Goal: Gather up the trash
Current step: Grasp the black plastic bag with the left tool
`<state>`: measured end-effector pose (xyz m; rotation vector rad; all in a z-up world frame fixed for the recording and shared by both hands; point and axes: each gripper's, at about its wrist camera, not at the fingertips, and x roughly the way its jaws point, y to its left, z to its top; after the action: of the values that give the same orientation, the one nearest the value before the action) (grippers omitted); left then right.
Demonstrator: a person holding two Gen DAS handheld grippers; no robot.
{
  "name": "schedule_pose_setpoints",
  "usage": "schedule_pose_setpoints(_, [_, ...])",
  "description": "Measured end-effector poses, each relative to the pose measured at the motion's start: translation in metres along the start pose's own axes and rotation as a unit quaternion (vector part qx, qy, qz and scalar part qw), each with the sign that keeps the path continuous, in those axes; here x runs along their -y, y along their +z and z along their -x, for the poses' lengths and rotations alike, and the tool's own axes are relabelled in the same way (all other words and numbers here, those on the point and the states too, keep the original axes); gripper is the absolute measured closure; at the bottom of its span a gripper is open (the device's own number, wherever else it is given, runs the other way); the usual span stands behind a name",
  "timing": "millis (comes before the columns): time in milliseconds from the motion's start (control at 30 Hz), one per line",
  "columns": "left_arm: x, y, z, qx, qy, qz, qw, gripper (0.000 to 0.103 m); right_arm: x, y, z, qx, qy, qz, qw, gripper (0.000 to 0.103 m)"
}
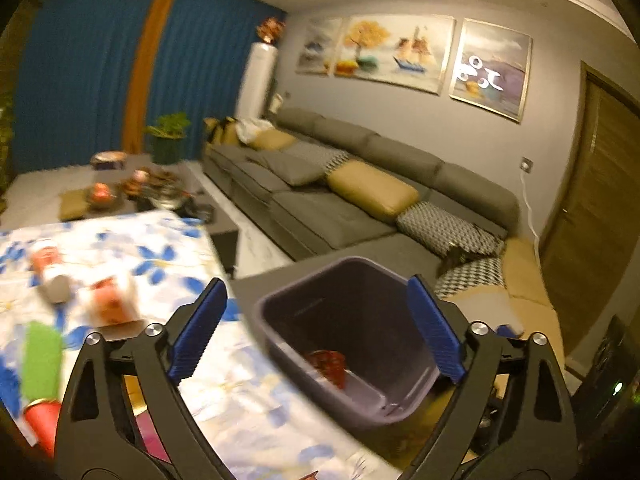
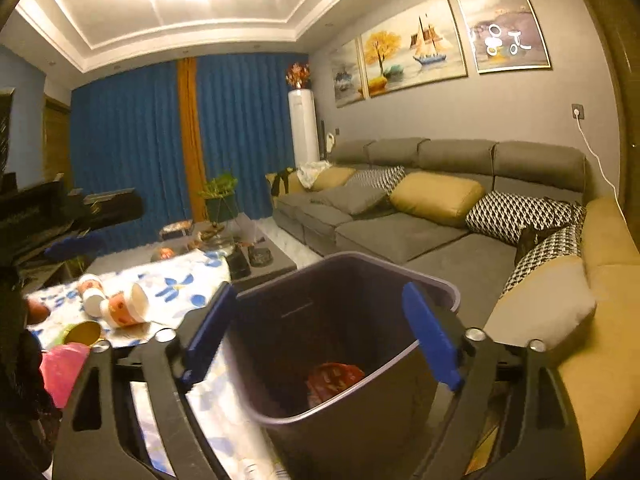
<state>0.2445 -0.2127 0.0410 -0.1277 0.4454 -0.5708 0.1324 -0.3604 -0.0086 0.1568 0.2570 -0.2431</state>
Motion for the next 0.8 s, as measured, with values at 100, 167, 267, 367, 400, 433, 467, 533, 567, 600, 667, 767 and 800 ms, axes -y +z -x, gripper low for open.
schedule_pose_setpoints(100, [-0.015,-0.012,0.036,0.021,0.041,0.002,0.9989,0.01,-0.013,-0.001,0.012,0.006,0.013,0.005,1.0,0.015])
schedule_pose_setpoints(167, [-0.024,-0.02,0.057,0.028,0.065,0.004,0.9975,0.009,-0.023,-0.004,0.022,0.007,0.029,0.008,1.0,0.014])
schedule_pose_setpoints(267, [-0.046,-0.038,0.096,0.04,0.099,0.014,0.9942,0.009,-0.038,-0.008,0.034,0.006,0.05,0.015,0.999,0.01])
schedule_pose_setpoints(367, [-0.064,-0.055,0.126,0.051,0.142,0.014,0.9885,0.009,-0.055,-0.013,0.047,0.003,0.07,0.026,0.997,0.008])
schedule_pose_setpoints(400, [-0.072,-0.064,0.139,0.054,0.162,0.012,0.9852,0.009,-0.063,-0.016,0.052,0.003,0.073,0.031,0.997,0.008])
schedule_pose_setpoints(433, [-0.077,-0.07,0.148,0.055,0.175,0.012,0.9829,0.009,-0.069,-0.019,0.056,0.003,0.074,0.037,0.997,0.008])
schedule_pose_setpoints(467, [-0.081,-0.075,0.155,0.055,0.185,0.012,0.9811,0.009,-0.075,-0.021,0.058,0.002,0.077,0.04,0.996,0.008])
schedule_pose_setpoints(533, [-0.093,-0.09,0.174,0.054,0.208,0.008,0.9767,0.009,-0.088,-0.027,0.064,-0.002,0.086,0.046,0.995,0.008])
schedule_pose_setpoints(567, [-0.098,-0.097,0.18,0.052,0.216,0.007,0.9749,0.009,-0.092,-0.03,0.065,-0.004,0.089,0.047,0.995,0.008])
schedule_pose_setpoints(600, [-0.104,-0.105,0.187,0.047,0.222,0.008,0.9739,0.009,-0.098,-0.032,0.067,-0.007,0.092,0.049,0.994,0.008])
schedule_pose_setpoints(667, [-0.114,-0.113,0.193,0.035,0.225,0.015,0.9737,0.009,-0.107,-0.037,0.068,-0.013,0.098,0.052,0.994,0.008])
schedule_pose_setpoints(767, [-0.124,-0.123,0.196,0.019,0.218,0.016,0.9756,0.009,-0.12,-0.044,0.07,-0.022,0.107,0.054,0.993,0.008])
schedule_pose_setpoints(800, [-0.125,-0.123,0.192,0.013,0.213,0.015,0.9768,0.009,-0.123,-0.045,0.071,-0.025,0.108,0.055,0.992,0.008])
